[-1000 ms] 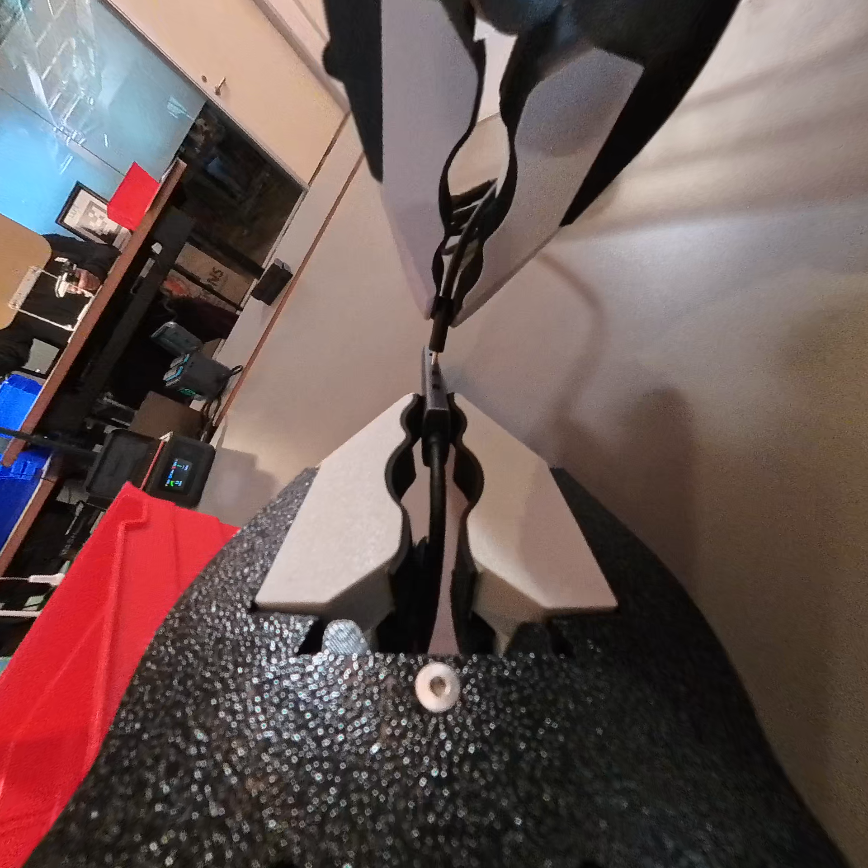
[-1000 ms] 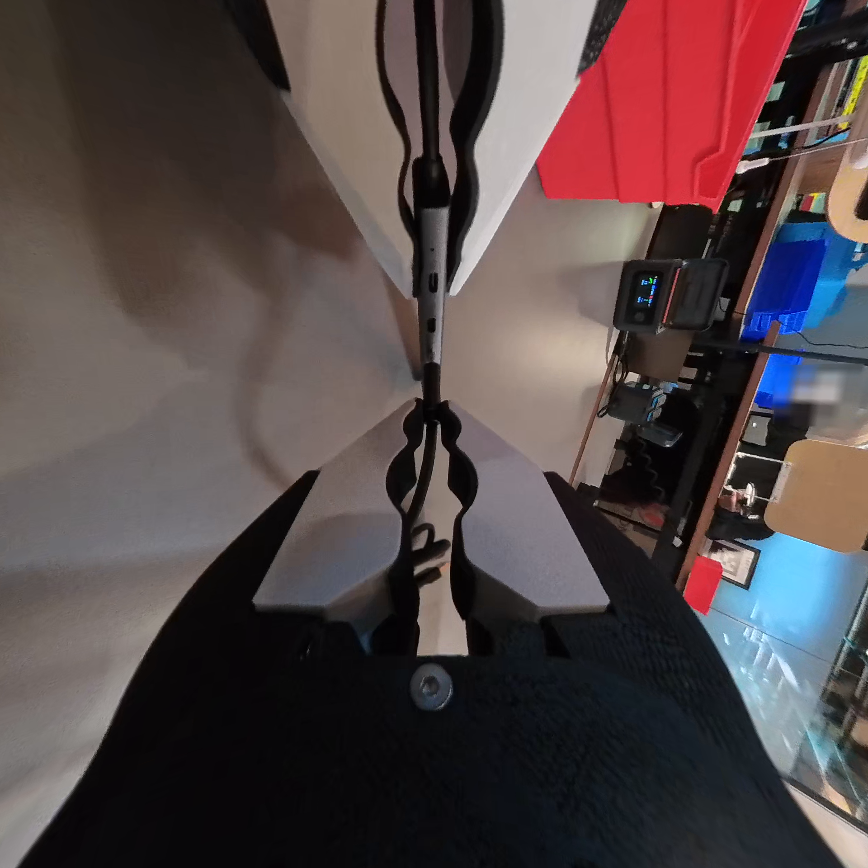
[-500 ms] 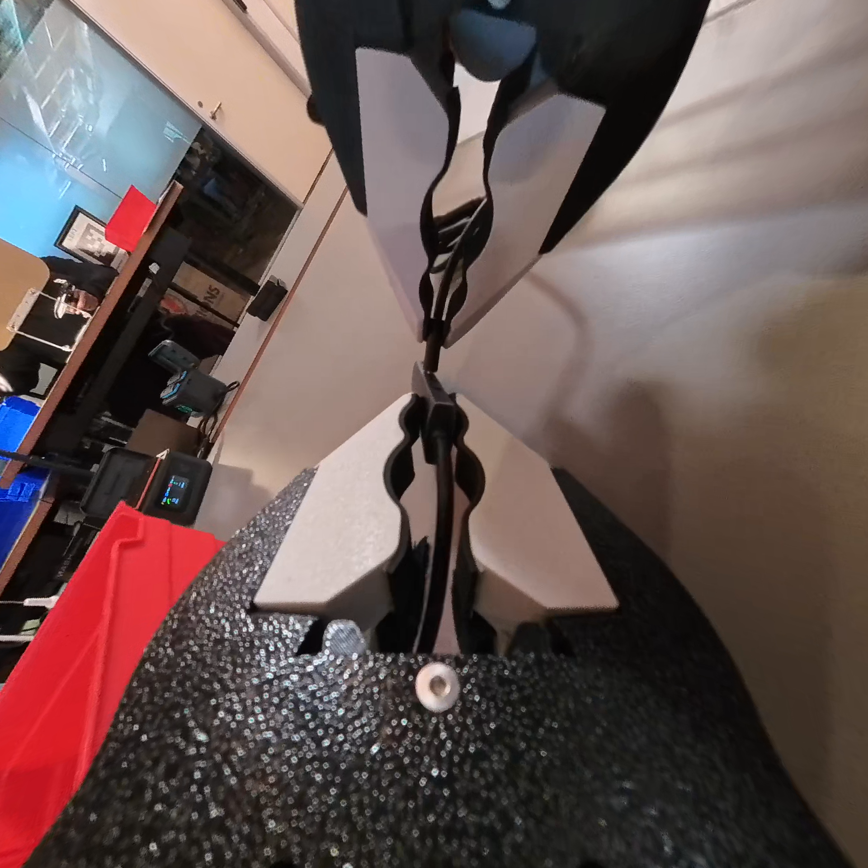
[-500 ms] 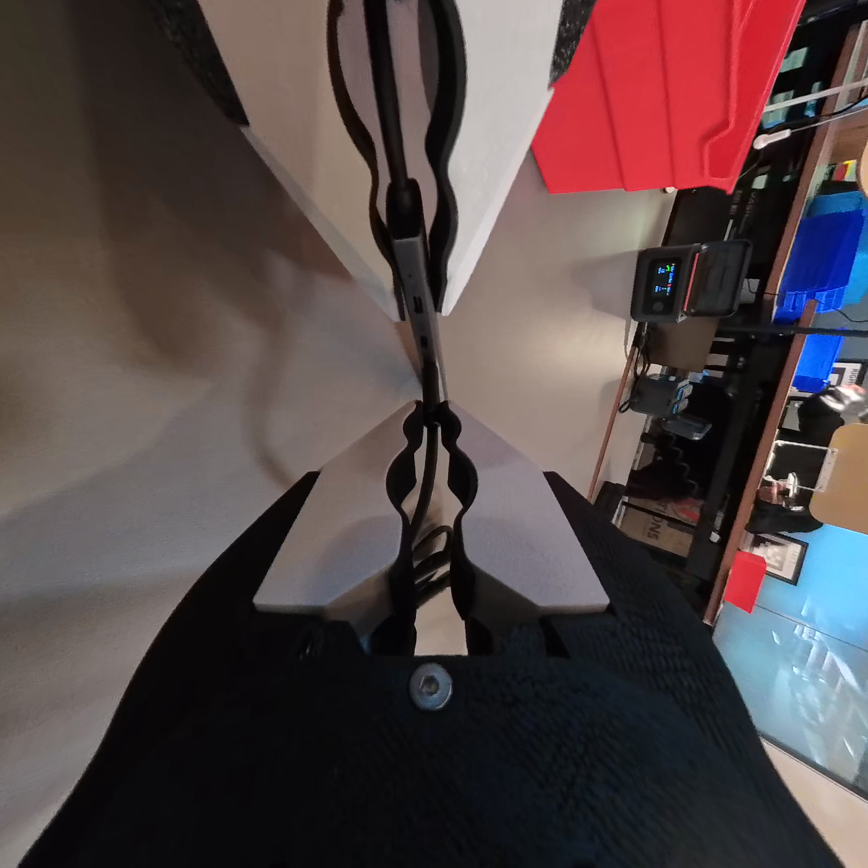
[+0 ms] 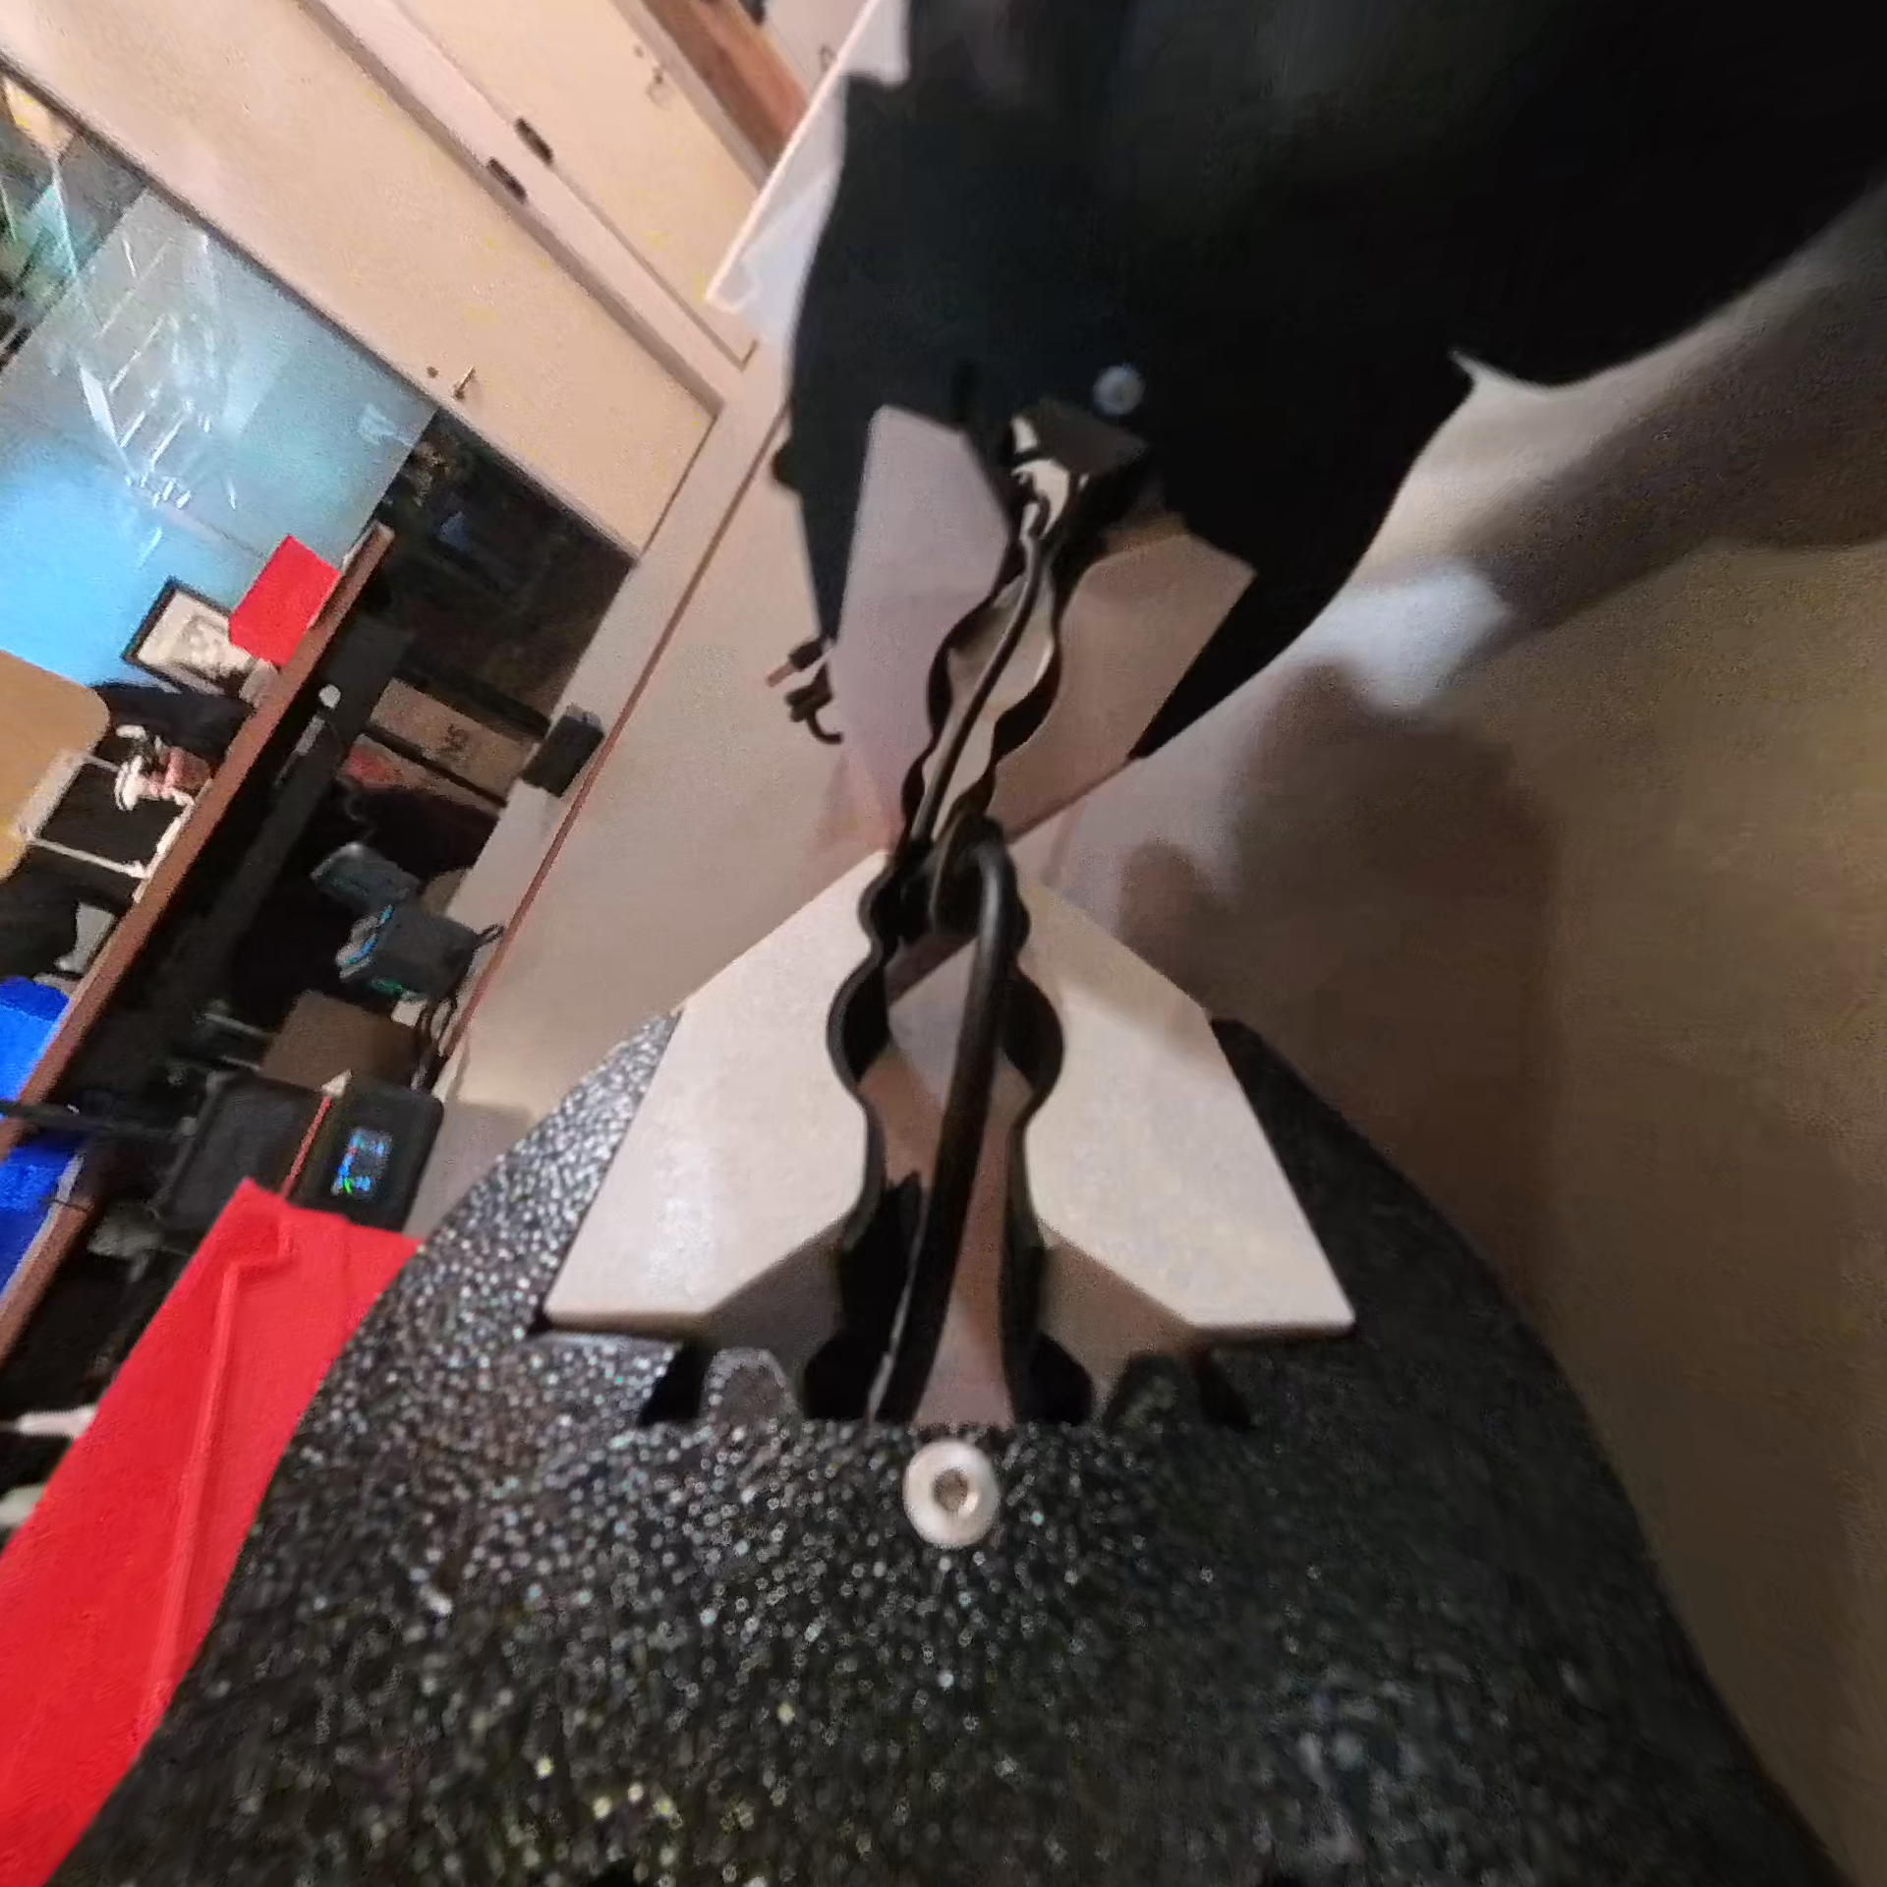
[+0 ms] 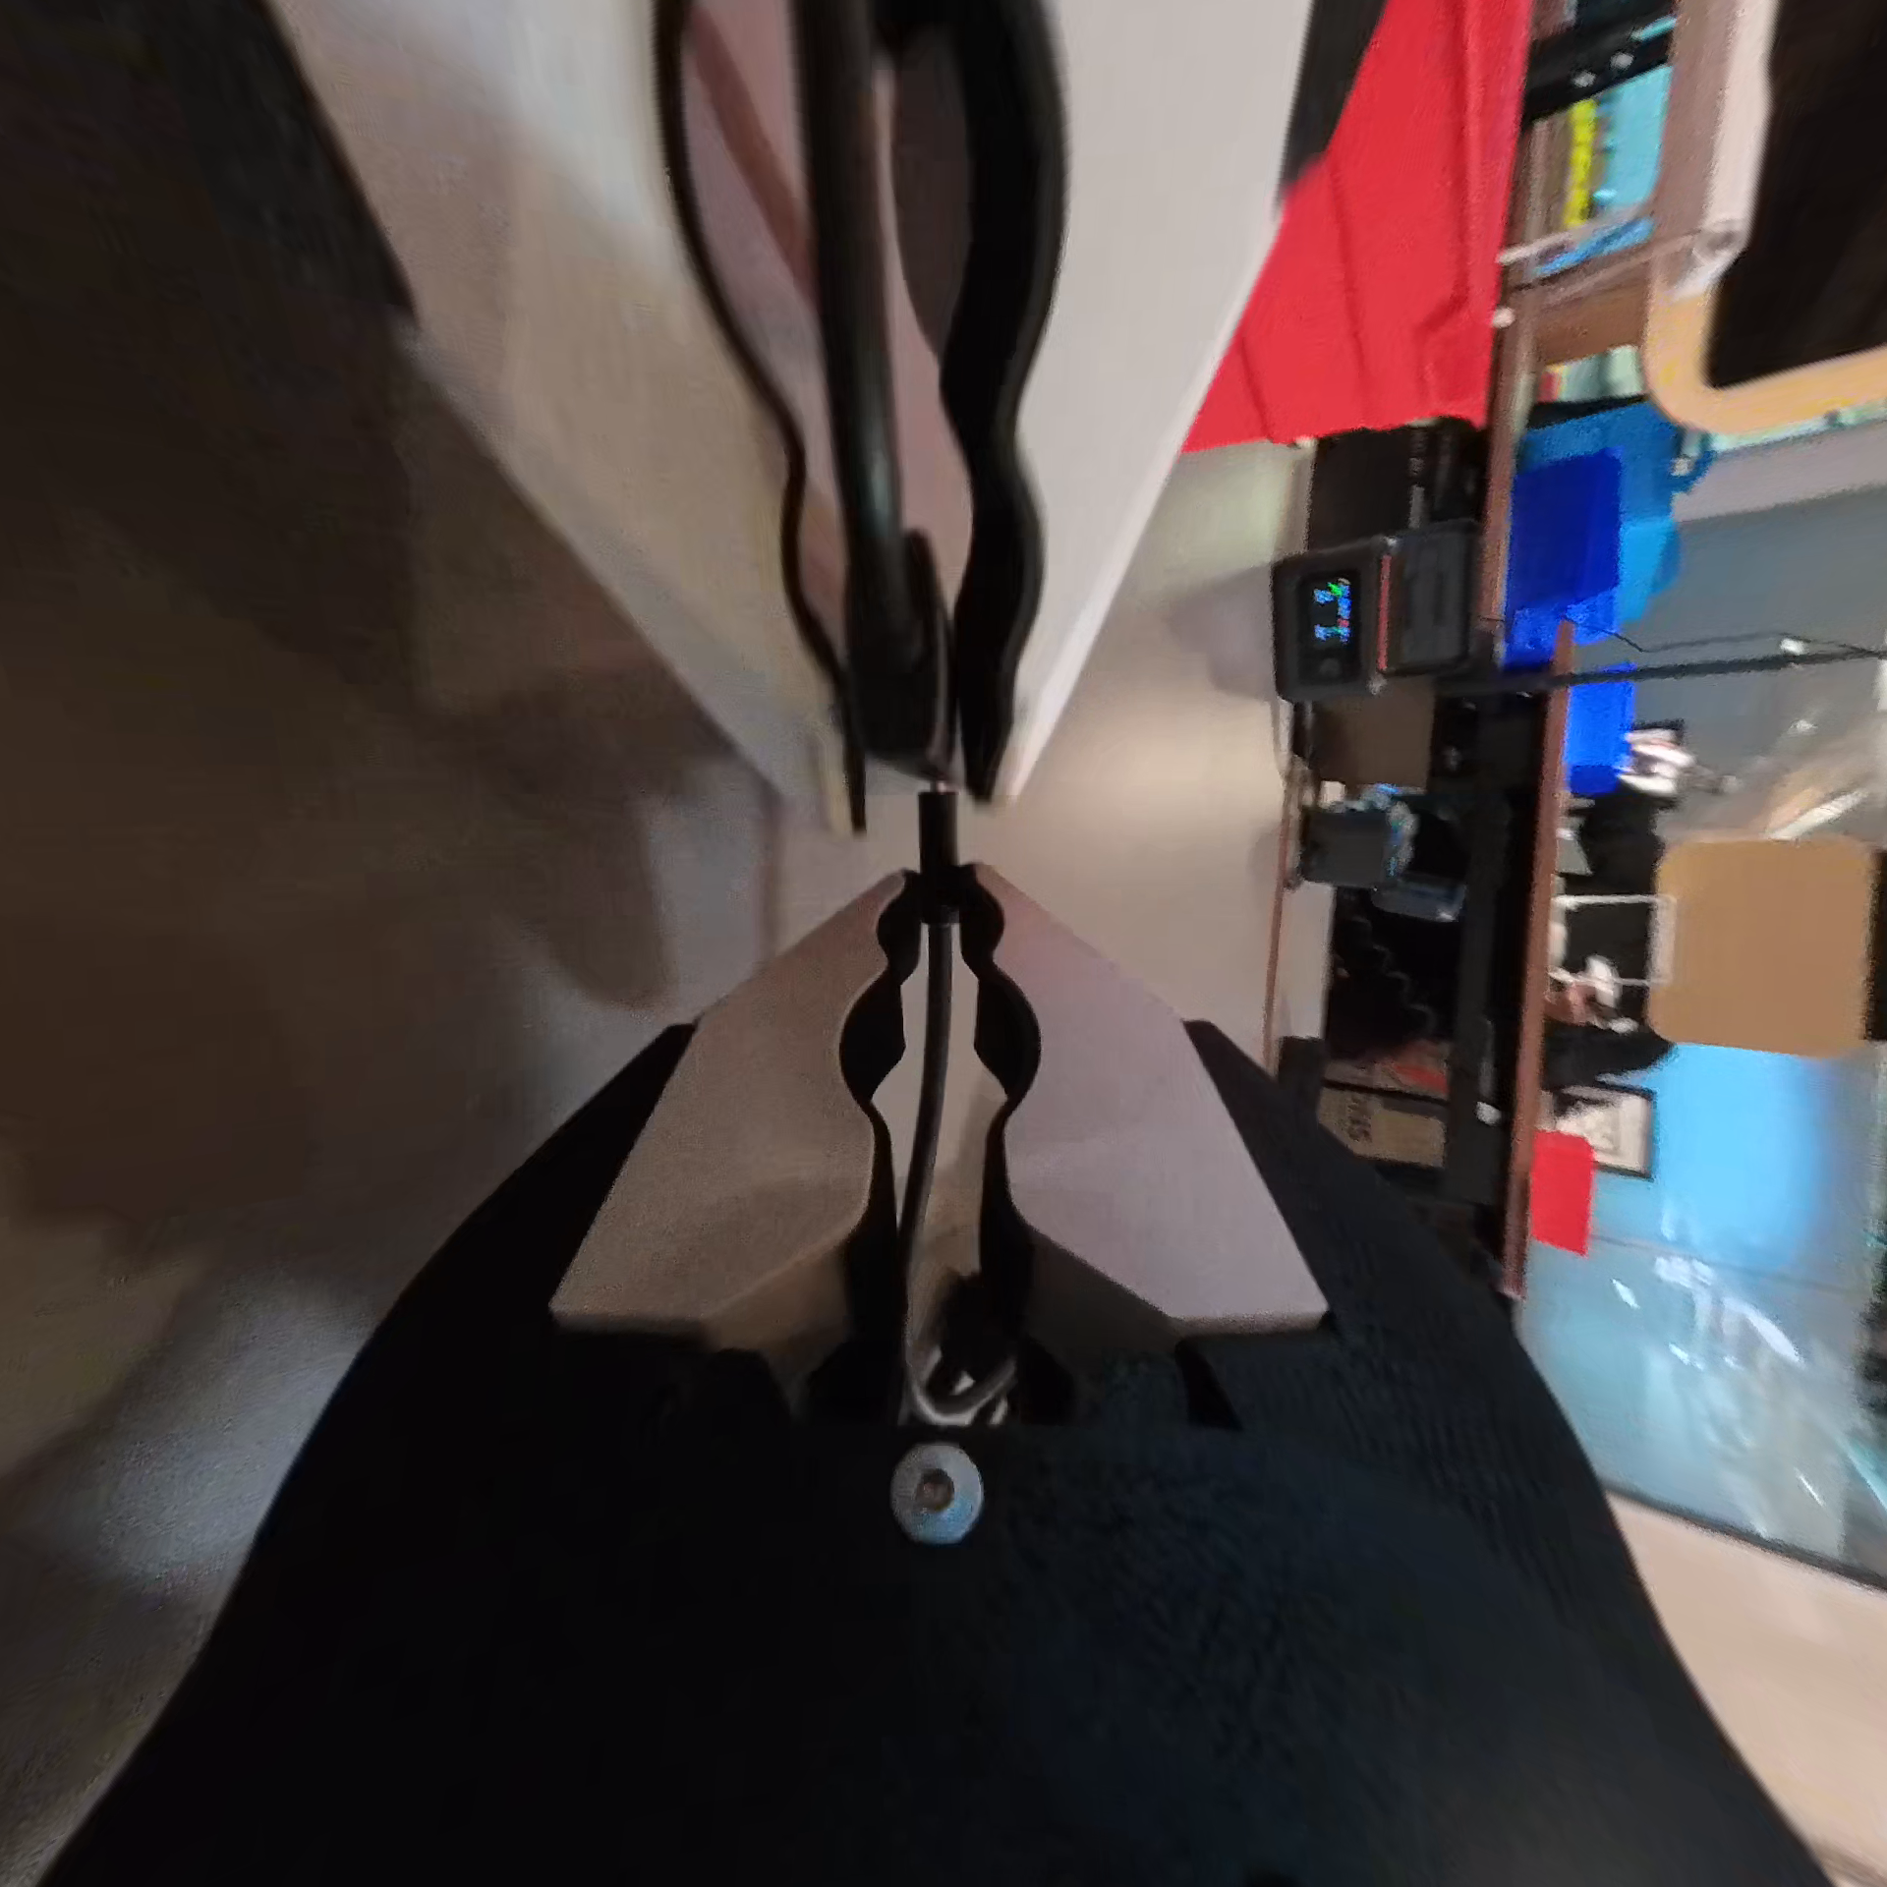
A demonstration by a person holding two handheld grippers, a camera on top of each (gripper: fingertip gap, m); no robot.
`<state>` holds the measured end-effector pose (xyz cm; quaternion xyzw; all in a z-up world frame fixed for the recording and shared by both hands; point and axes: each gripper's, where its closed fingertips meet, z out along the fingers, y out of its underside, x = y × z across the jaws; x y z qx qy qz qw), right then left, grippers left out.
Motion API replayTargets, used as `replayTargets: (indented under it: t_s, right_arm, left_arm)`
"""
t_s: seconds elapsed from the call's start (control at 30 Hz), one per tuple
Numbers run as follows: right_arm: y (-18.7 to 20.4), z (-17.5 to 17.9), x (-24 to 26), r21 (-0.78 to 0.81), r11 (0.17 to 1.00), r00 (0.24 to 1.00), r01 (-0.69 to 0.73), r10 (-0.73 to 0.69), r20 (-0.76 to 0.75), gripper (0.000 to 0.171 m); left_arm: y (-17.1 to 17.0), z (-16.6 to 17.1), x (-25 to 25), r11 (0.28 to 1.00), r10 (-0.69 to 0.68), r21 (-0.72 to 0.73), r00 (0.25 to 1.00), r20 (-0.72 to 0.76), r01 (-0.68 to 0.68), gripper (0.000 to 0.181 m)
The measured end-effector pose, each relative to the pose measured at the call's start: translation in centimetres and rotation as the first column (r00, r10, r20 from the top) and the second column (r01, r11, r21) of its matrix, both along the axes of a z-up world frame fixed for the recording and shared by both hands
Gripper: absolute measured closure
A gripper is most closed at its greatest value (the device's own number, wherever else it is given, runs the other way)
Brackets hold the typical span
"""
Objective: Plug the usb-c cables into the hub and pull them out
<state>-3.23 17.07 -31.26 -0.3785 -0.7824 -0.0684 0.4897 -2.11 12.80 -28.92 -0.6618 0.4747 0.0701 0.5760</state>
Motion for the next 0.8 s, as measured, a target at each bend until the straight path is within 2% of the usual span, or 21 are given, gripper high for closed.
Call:
replayTargets:
  t_s: [0.03, 0.13, 0.23, 0.27, 0.33, 0.5, 0.63, 0.8]
  right_arm:
    - [0.3, 0.2, 0.2, 0.026, 1.000, 1.000, 0.007, -0.006, -0.014, 0.165]
    - [-0.1, 0.6, 0.1, 0.050, 0.999, 0.999, -0.007, 0.009, -0.051, 0.165]
    - [-0.8, 1.3, -0.1, 0.102, 0.994, 0.997, -0.041, 0.047, -0.062, 0.165]
    - [-1.0, 1.4, -0.2, 0.111, 0.992, 0.996, -0.053, 0.060, -0.060, 0.166]
    - [-1.3, 1.6, 0.0, 0.128, 0.989, 0.996, -0.067, 0.075, -0.056, 0.166]
    - [-2.0, 1.0, 0.6, 0.097, 0.993, 0.996, -0.074, 0.078, -0.037, 0.166]
    - [-1.8, 0.8, 0.5, 0.043, 0.998, 0.997, -0.055, 0.057, -0.049, 0.166]
    - [-1.6, 0.6, 0.5, 0.062, 0.997, 0.998, -0.049, 0.051, -0.038, 0.167]
  left_arm:
    - [-0.1, 0.0, -0.6, 1.000, 0.016, -0.013, 1.000, 0.017, -0.015, 0.165]
    - [0.2, -0.7, -2.2, 0.998, 0.062, -0.031, 0.998, -0.013, -0.062, 0.158]
    - [0.9, -1.0, -2.7, 0.994, 0.105, 0.004, 0.991, -0.087, -0.105, 0.160]
    - [1.0, -0.7, -2.7, 0.994, 0.111, 0.035, 0.989, -0.100, -0.108, 0.168]
    - [0.9, -0.3, -2.6, 0.993, 0.099, 0.069, 0.989, -0.111, -0.092, 0.172]
    - [0.5, -1.3, -2.1, 1.000, 0.020, -0.022, 0.997, -0.076, -0.022, 0.173]
    - [0.7, -1.4, -2.0, 1.000, 0.012, -0.018, 0.996, -0.085, -0.013, 0.174]
    - [0.9, -1.4, -2.1, 1.000, 0.012, -0.026, 0.998, -0.065, -0.014, 0.173]
